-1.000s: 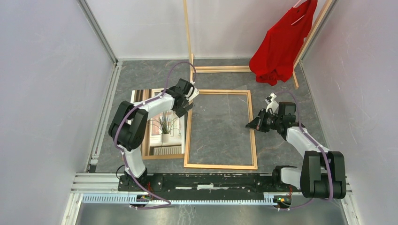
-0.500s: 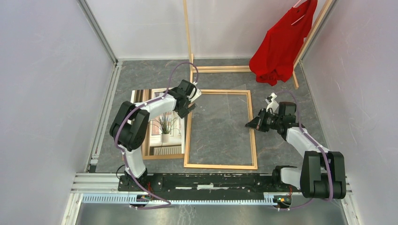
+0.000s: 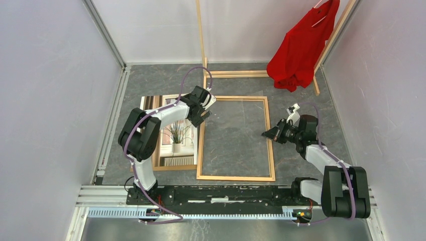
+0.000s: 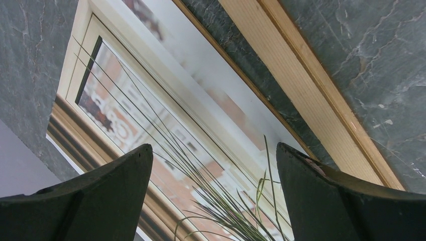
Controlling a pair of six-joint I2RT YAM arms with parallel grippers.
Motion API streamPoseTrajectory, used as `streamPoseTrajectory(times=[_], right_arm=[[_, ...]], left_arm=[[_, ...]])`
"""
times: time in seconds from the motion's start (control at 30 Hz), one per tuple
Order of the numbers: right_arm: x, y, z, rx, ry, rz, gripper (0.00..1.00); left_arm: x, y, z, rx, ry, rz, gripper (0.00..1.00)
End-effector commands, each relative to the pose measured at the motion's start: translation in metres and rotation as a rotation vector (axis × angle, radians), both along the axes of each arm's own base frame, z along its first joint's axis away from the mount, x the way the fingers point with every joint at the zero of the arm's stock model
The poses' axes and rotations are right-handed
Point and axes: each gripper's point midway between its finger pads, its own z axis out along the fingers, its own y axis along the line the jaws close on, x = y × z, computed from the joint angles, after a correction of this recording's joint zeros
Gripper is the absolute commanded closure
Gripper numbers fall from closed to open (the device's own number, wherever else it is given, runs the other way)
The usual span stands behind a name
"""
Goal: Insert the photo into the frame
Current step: Place the photo frame item in the photo frame.
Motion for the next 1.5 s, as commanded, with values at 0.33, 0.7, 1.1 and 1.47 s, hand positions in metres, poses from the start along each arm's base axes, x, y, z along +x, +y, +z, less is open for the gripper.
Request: streamPoseTrajectory(times=[0.33,0.7,1.1,1.47], right_arm=[[0.006,-0.005,-0.006,-0.069,-0.037,-0.008,0.83],[0.008,-0.019,-0.014,-0.312,0.002,-0.027,0.12],[0.017,-0.046,0.006,-0.562,0.007,-0.091,0.03],[0.029,-0.021,0.020,-0.439,-0.050,-0.051,0.06]], left_arm=[[-0.004,-0.013,-0.018,-0.062,0.026,0.007,0.02],[-0.002,-0.011,-0.016,-0.051,0.015,0.006,0.01],[0.000,-0.010,-0.015,-0.046,0.005,0.011,0.01],[0.002,-0.024,-0.009,-0.087,0.007,0.007,0.01]])
